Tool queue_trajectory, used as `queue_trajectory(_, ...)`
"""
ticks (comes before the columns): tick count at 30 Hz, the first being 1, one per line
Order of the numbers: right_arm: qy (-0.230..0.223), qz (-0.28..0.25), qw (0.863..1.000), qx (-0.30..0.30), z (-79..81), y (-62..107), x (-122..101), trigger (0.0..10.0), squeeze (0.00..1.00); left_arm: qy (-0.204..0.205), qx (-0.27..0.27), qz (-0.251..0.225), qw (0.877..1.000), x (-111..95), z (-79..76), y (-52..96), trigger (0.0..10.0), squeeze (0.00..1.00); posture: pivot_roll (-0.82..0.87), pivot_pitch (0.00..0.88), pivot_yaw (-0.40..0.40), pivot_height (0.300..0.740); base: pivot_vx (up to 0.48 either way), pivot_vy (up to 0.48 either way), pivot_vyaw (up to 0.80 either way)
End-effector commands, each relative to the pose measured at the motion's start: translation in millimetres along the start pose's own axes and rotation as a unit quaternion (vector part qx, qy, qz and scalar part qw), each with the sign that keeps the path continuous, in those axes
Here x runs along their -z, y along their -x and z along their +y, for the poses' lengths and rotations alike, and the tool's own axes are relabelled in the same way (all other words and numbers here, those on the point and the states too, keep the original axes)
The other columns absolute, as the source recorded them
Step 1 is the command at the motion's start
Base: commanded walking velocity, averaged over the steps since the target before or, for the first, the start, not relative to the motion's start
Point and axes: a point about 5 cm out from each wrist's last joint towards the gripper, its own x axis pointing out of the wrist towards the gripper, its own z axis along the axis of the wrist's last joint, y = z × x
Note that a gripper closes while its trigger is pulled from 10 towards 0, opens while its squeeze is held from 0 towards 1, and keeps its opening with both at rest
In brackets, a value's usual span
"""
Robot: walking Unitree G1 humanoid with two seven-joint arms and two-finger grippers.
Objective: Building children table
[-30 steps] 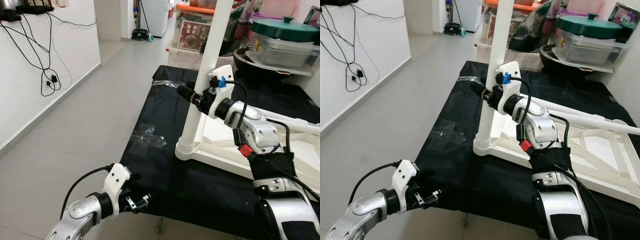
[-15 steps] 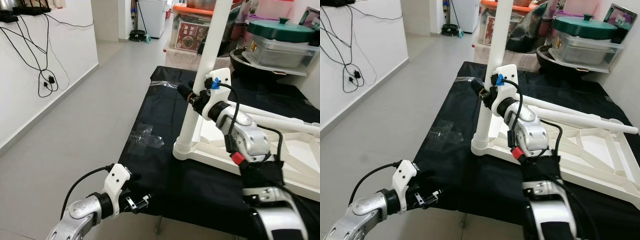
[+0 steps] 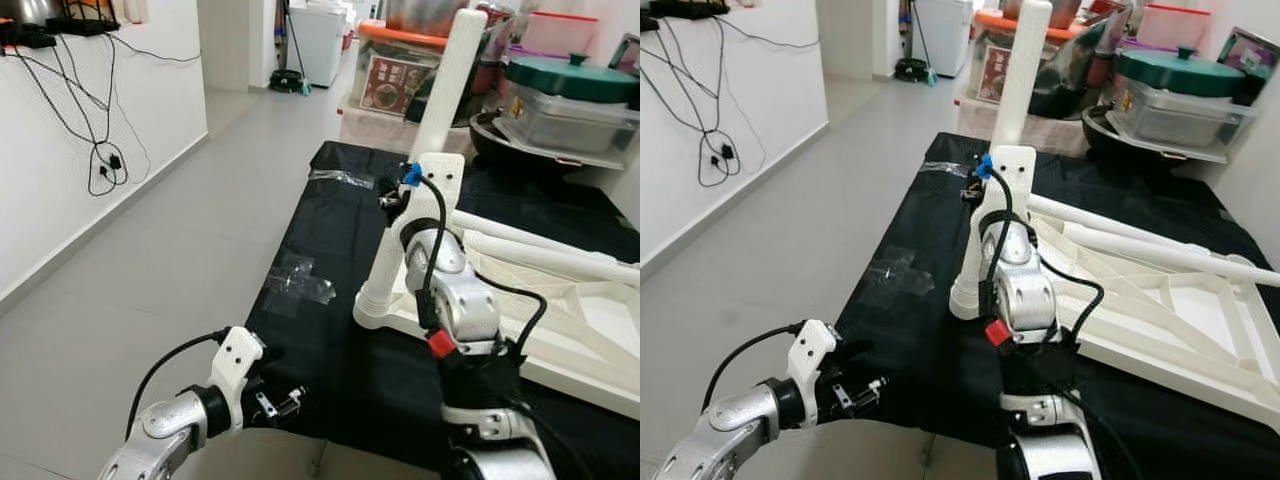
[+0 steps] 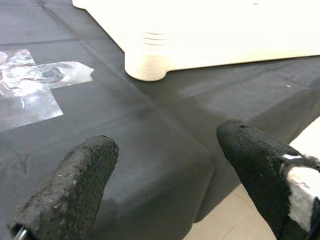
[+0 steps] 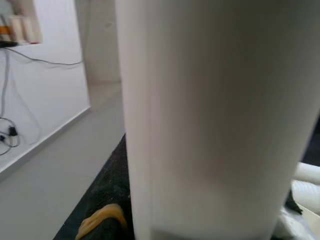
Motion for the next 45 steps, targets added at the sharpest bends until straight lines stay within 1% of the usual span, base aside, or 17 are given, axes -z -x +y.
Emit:
queue_trajectory(1, 0.021, 0.070, 0.995, 0.062, -18.4, 1.4, 35, 0.0, 0.00, 0.003, 0.002, 0.008, 1.000, 4, -1.4, -1.7, 10.0, 0.00, 0.03, 0.000, -0.119, 0.740, 0.000, 0.000, 0.00)
queue_trajectory(7, 0.027, 0.063, 0.993, 0.091, -22.6, -1.8, 29, 0.0, 0.00, 0.002, -0.001, 0.008, 1.000, 3, 0.1, -1.5, 10.0, 0.00, 0.03, 0.000, -0.122, 0.740, 0.000, 0.000, 0.00)
queue_trajectory(11, 0.031, 0.068, 0.992, 0.105, -24.5, -1.9, 29, 0.0, 0.00, 0.003, -0.001, 0.007, 1.000, 3, -0.6, -1.7, 10.0, 0.00, 0.03, 0.000, -0.121, 0.740, 0.000, 0.000, 0.00)
queue_trajectory(12, 0.034, 0.074, 0.991, 0.109, -24.9, -1.5, 30, 1.1, 0.00, 0.004, 0.000, 0.007, 1.000, 4, -1.3, -1.9, 10.0, 0.00, 0.03, 0.000, -0.119, 0.740, 0.000, 0.000, 0.00)
queue_trajectory(13, 0.035, 0.077, 0.990, 0.113, -25.3, -1.2, 31, 10.0, 0.00, 0.004, 0.000, 0.007, 1.000, 4, -1.7, -1.9, 10.0, 0.00, 0.03, 0.000, -0.119, 0.740, 0.000, 0.000, 0.00)
queue_trajectory(17, 0.033, 0.079, 0.991, 0.101, -24.5, -1.3, 31, 10.0, 0.00, 0.005, 0.001, 0.008, 1.000, 4, -1.9, -1.9, 10.0, 0.00, 0.03, 0.000, -0.119, 0.740, 0.000, 0.000, 0.00)
queue_trajectory(19, 0.029, 0.071, 0.992, 0.096, -23.4, -0.7, 29, 10.0, 0.00, 0.003, 0.001, 0.009, 1.000, 4, -0.4, -1.2, 10.0, 0.00, 0.03, 0.000, -0.111, 0.740, 0.000, 0.000, 0.00)
queue_trajectory(33, 0.018, 0.059, 0.993, 0.097, -22.4, 0.6, 24, 10.0, 0.00, 0.001, 0.004, 0.012, 1.000, 4, 0.7, -1.7, 10.0, 0.00, 0.03, 0.000, -0.109, 0.740, 0.000, 0.000, 0.00)
queue_trajectory(34, 0.019, 0.058, 0.993, 0.096, -22.3, 0.6, 24, 10.0, 0.38, 0.002, 0.005, 0.011, 1.000, 4, 0.6, -1.7, 10.0, 0.00, 0.03, 0.000, -0.109, 0.740, 0.000, 0.000, 0.00)
queue_trajectory(35, 0.021, 0.058, 0.993, 0.097, -22.5, 0.7, 24, 10.0, 0.35, 0.002, 0.005, 0.011, 1.000, 4, 0.5, -1.9, 10.0, 0.00, 0.03, 0.000, -0.109, 0.740, 0.000, 0.000, 0.00)
queue_trajectory(36, 0.023, 0.059, 0.993, 0.095, -21.9, 0.6, 24, 10.0, 0.00, 0.002, 0.006, 0.011, 1.000, 4, 0.2, -2.1, 10.0, 0.00, 0.03, 0.000, -0.110, 0.740, 0.000, 0.000, 0.00)
queue_trajectory(44, 0.016, 0.048, 0.995, 0.087, -19.6, 1.3, 20, 10.0, 0.00, 0.002, 0.006, 0.011, 1.000, 4, 0.0, -2.5, 10.0, 0.00, 0.03, 0.000, -0.111, 0.740, 0.000, 0.000, 0.00)
queue_trajectory(45, 0.012, 0.044, 0.995, 0.086, -19.5, 1.3, 19, 10.0, 0.65, 0.002, 0.007, 0.011, 1.000, 4, 0.0, -2.6, 10.0, 0.00, 0.03, 0.000, -0.111, 0.740, 0.000, 0.000, 0.00)
